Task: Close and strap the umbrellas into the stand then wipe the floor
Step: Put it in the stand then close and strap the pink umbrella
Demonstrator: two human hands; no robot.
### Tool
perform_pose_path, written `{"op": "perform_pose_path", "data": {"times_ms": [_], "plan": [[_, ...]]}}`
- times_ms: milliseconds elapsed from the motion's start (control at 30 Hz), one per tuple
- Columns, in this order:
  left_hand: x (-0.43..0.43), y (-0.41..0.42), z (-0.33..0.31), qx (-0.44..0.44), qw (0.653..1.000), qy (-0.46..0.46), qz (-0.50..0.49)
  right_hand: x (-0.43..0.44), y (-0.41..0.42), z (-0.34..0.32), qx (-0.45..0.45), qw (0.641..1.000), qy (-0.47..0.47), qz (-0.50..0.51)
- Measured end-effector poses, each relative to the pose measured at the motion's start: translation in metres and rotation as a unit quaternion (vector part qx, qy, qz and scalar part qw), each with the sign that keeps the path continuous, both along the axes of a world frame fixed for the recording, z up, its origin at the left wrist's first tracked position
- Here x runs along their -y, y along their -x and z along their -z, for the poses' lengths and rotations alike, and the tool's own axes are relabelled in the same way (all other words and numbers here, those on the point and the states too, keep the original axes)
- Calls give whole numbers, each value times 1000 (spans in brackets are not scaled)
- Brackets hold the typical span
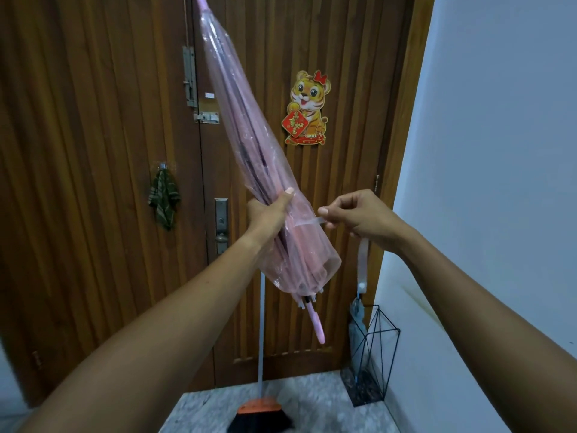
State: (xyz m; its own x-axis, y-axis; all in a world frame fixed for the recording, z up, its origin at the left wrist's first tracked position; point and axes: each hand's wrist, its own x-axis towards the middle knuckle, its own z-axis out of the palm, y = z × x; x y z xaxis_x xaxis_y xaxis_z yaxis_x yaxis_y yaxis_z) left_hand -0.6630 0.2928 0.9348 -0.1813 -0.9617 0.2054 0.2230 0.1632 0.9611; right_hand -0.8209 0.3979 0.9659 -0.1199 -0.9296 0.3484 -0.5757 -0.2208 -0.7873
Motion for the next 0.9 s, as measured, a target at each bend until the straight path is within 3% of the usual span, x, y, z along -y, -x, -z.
{"op": "perform_pose_path", "data": {"times_ms": [100, 300, 400, 667, 900], "plan": [[-2, -5, -3, 22, 1000, 6, 7, -3, 2, 1, -42, 999, 4, 10], [-3, -6, -1, 41, 997, 8, 63, 4, 6, 1, -47, 992, -91, 79], [-5, -6, 1, 47, 996, 22, 75, -2, 12, 5, -35, 988, -143, 38], [-11, -6, 3, 43, 994, 18, 97, -9, 20, 9, 63, 985, -150, -59], [-9, -10, 2, 56, 993, 1, 108, -9, 17, 13, -28, 988, -142, -44]]}}
